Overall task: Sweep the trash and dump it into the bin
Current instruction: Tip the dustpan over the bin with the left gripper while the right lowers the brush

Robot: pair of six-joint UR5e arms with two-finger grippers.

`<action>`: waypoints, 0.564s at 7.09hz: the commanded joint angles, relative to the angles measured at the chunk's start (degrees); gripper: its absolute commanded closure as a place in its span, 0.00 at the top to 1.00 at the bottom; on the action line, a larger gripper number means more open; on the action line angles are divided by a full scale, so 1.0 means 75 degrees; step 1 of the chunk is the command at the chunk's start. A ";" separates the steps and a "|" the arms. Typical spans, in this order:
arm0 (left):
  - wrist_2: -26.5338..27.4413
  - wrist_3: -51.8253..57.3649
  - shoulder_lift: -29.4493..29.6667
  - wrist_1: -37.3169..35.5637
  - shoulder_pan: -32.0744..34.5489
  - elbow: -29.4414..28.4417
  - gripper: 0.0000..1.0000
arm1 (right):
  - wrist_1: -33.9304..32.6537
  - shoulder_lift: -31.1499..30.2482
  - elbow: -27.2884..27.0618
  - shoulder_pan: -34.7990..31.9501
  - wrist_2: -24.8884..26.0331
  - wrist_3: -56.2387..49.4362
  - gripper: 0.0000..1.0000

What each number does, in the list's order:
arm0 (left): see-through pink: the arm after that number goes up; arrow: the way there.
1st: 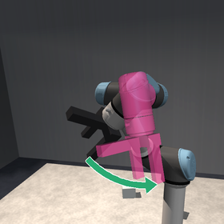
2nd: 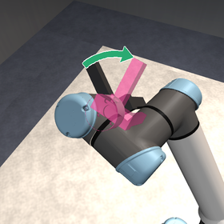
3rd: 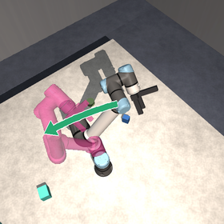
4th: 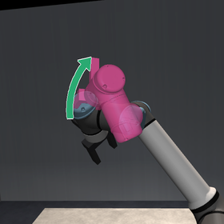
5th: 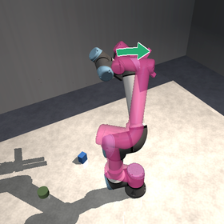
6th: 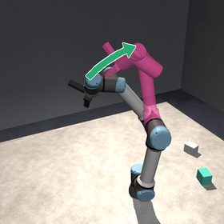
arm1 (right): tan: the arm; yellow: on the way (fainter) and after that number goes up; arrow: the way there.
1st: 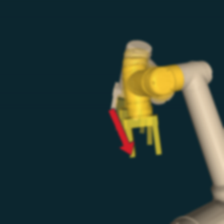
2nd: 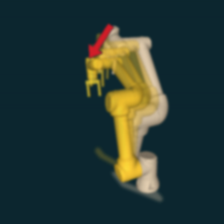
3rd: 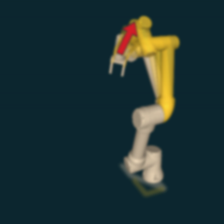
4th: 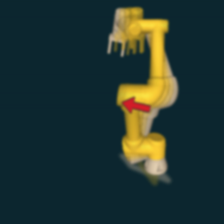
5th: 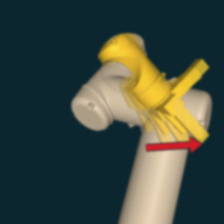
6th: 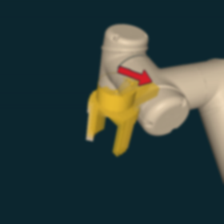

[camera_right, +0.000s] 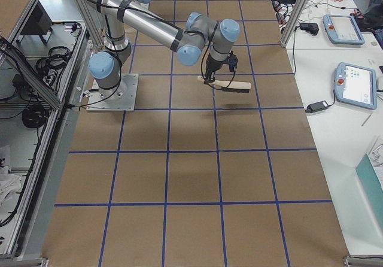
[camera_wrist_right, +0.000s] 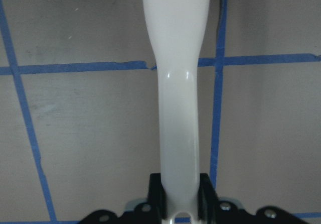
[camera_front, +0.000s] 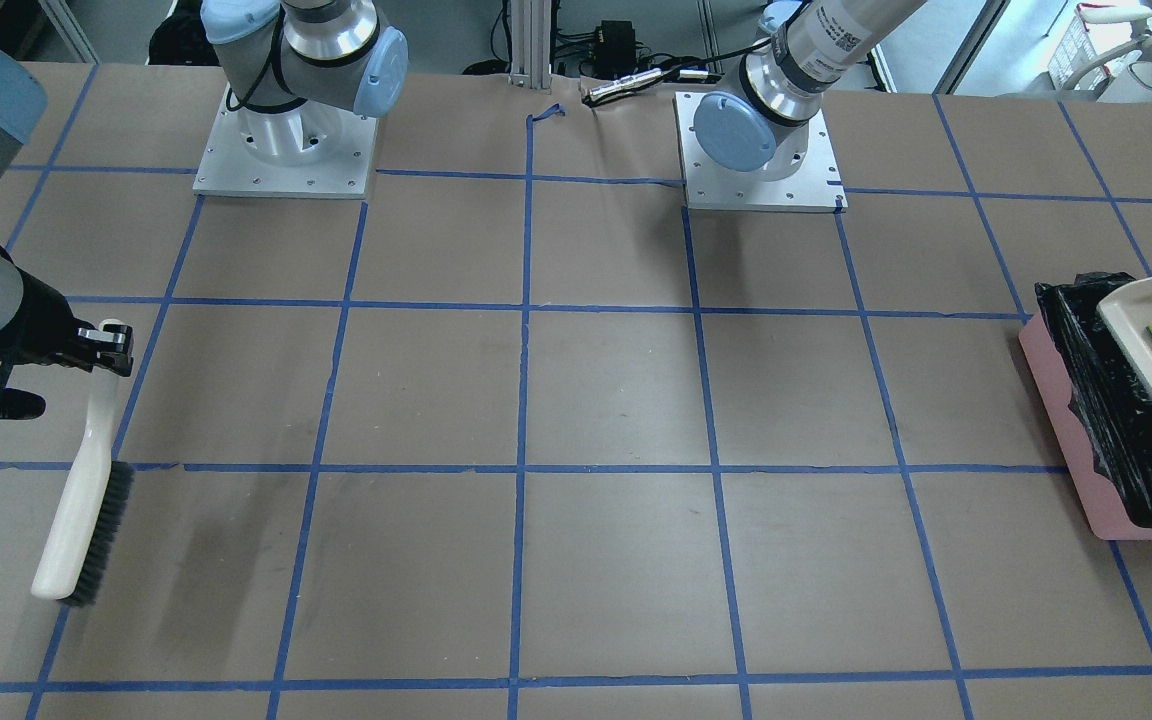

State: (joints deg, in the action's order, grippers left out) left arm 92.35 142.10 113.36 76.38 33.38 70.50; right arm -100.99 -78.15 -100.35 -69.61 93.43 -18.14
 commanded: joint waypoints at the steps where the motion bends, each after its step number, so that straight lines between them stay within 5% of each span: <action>1: 0.0541 0.0517 0.0026 -0.0781 -0.0127 -0.0084 0.00 | -0.0466 0.0351 -0.0014 0.0280 0.0117 -0.0195 0.00; 4: 0.2129 0.0612 0.0072 -0.2806 0.0620 0.0710 0.00 | -0.0959 0.0773 -0.0014 0.0281 0.0374 -0.0416 0.00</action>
State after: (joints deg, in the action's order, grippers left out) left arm 103.15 146.16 113.92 61.90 35.65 73.12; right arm -106.78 -73.68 -100.46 -67.54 95.90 -20.21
